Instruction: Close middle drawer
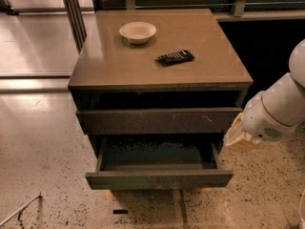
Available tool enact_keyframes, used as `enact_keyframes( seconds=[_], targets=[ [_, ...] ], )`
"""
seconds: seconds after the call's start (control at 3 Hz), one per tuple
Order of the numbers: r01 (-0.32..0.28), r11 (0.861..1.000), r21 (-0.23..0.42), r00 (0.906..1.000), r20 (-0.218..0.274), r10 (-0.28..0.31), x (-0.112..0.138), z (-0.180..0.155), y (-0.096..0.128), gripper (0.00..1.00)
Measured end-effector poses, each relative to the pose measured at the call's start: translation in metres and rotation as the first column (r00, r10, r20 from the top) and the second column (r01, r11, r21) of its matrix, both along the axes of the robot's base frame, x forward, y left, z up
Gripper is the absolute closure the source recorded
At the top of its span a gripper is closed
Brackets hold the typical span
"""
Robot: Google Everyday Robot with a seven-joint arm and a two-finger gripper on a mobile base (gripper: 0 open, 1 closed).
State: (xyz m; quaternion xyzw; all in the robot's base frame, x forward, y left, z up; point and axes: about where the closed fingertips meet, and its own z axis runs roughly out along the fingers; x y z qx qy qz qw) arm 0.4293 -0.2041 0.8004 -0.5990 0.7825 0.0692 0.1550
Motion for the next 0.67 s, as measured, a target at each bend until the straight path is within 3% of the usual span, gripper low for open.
enact_keyframes(
  seconds=[0.33,0.67],
  targets=[
    [-0.006,1.0,0.002,0.9999,0.011,0.006,-0.004,-0.034,-0.004,1.0],
    [-0.016,0.999,0.045,0.9999,0.002,0.016,-0.01,-0.107,-0.006,1.0]
  ],
)
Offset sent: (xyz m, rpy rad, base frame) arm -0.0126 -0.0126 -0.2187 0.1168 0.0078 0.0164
